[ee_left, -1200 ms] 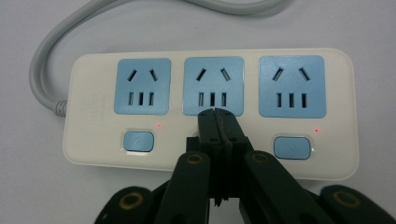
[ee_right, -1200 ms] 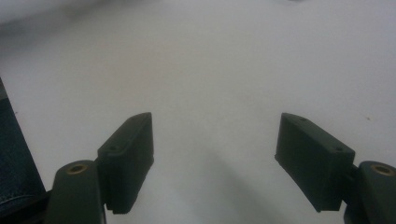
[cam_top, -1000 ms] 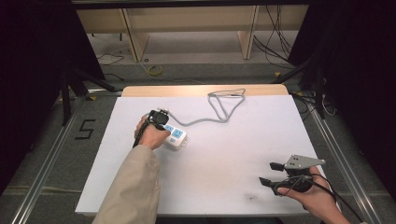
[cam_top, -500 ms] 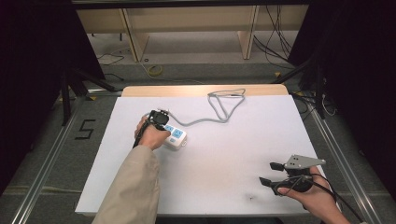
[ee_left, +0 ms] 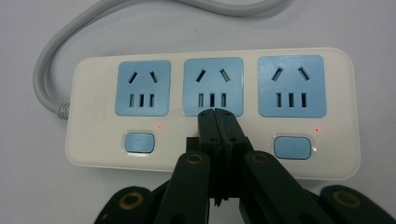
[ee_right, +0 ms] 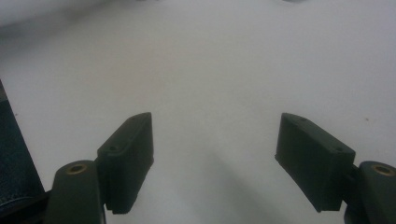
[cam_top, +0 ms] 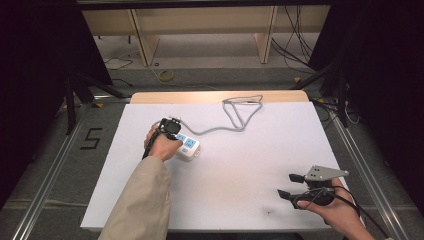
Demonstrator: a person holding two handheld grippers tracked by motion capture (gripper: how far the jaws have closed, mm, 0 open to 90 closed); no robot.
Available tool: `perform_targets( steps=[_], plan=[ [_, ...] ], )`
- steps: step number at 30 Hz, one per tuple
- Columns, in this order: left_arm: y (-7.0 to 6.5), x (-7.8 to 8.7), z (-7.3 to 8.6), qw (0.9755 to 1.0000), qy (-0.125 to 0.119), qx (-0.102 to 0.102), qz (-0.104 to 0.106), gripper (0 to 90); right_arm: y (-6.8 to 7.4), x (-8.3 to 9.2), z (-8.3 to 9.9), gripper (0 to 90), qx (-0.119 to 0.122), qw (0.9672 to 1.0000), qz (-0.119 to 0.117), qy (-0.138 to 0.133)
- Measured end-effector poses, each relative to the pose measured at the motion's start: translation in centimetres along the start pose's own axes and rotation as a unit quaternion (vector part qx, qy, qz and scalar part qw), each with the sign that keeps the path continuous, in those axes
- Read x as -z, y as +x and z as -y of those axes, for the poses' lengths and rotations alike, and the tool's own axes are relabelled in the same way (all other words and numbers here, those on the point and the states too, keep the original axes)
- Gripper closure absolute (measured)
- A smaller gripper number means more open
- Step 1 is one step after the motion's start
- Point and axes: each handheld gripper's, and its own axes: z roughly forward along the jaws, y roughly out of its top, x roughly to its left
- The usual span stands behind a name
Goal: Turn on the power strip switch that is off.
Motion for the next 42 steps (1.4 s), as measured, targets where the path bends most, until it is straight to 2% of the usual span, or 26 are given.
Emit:
perform_targets(
  steps=[4,7,11,14,22,23,31,33,35,39,42],
  plan=[
    [0.0,0.0,0.0,1.0000,-0.001,-0.001,0.001,90.0,0.0,0.0,0.0,27.9,0.000,1.0000,0.000,0.001],
    [0.0,0.0,0.0,0.9998,-0.008,0.006,0.017,90.0,0.0,0.0,0.0,27.9,-0.001,1.0000,0.000,0.000],
    [-0.2,0.0,0.0,0.9998,-0.012,0.002,0.013,90.0,0.0,0.0,0.0,27.9,-0.001,1.0000,0.000,-0.001],
    [0.0,0.0,0.1,0.9997,-0.015,0.008,0.018,90.0,-0.1,0.1,0.0,27.8,-0.001,1.0000,0.000,-0.001],
    [0.6,1.1,0.4,0.9983,-0.054,0.019,0.005,89.0,-0.1,0.0,0.0,27.8,-0.002,1.0000,0.000,-0.001],
    [0.7,1.3,0.4,0.9979,-0.061,0.020,0.007,81.3,-0.1,0.0,0.0,27.8,-0.001,1.0000,0.000,-0.001],
    [1.1,2.8,1.0,0.9940,-0.103,0.033,0.018,68.0,-0.1,0.0,0.0,27.8,0.000,1.0000,0.001,0.001],
    [1.1,3.3,1.2,0.9931,-0.106,0.038,0.035,62.5,-0.1,0.0,0.0,27.8,0.000,1.0000,0.001,0.001],
    [1.0,3.6,1.5,0.9930,-0.104,0.033,0.047,55.1,-0.1,0.0,0.0,27.7,0.000,1.0000,0.001,0.000],
    [0.8,4.1,2.3,0.9923,-0.116,0.015,0.041,39.2,-0.2,0.0,0.0,27.7,-0.001,1.0000,0.001,0.000],
    [0.5,4.7,3.3,0.9911,-0.118,0.022,0.059,29.3,-0.2,0.0,0.0,27.7,-0.001,1.0000,0.003,0.001]
  ],
)
